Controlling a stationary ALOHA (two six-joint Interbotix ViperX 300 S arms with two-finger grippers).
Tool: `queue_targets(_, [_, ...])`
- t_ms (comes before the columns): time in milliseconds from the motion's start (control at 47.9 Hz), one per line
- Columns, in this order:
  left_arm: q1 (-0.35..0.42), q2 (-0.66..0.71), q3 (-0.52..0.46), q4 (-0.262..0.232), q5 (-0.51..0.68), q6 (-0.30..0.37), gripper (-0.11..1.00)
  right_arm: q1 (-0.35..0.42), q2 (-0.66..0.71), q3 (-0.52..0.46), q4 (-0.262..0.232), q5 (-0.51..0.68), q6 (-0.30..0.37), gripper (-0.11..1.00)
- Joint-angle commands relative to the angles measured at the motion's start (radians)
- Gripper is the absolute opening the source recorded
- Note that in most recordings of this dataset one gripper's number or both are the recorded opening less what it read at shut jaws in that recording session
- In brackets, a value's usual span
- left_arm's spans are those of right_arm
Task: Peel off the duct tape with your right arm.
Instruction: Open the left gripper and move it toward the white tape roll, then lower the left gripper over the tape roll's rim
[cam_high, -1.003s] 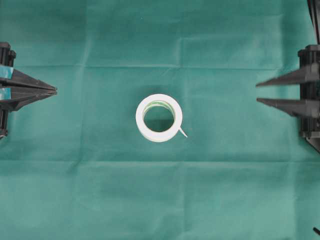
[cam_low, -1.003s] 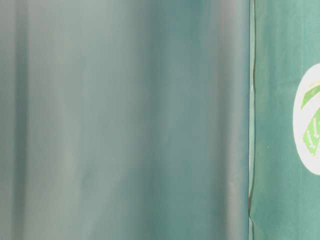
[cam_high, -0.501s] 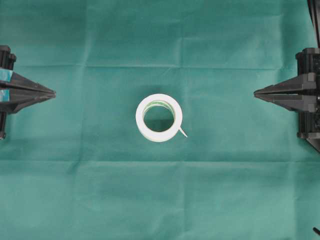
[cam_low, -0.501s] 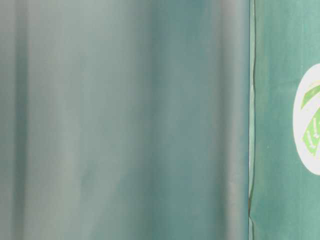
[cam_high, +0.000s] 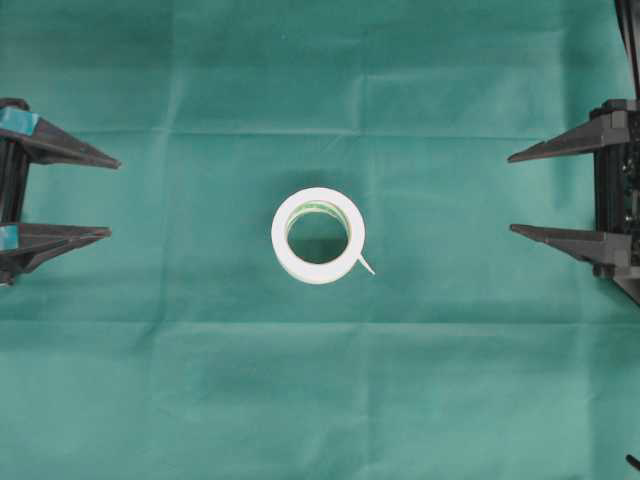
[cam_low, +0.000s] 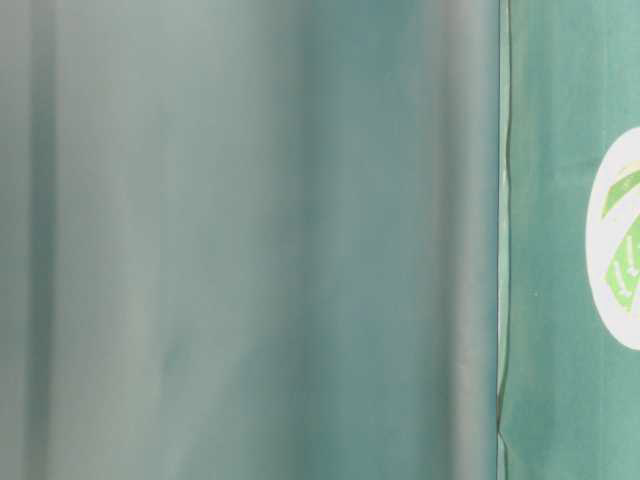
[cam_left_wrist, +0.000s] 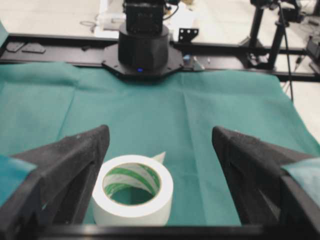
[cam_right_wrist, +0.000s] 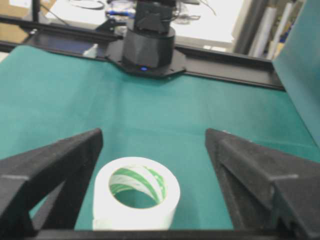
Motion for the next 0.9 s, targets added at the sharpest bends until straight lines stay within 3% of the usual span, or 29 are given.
queue_targets(0, [-0.003,0.064,-0.052,-0.002,-0.026,0.0,0.96,0.0,0.008,-0.015,-0.003,-0.009,0.0,0.75])
queue_targets(501, [-0.006,0.408,-0.241,-0.002,-0.152,0.006,0.95,-0.002,0.008,-0.009,-0.002,-0.009,0.0,0.76])
queue_targets(878, [-0.015,0.63,-0.417,-0.002,-0.149,0.006,0.95,-0.002,0.008,-0.003,-0.003,-0.009,0.002,0.75])
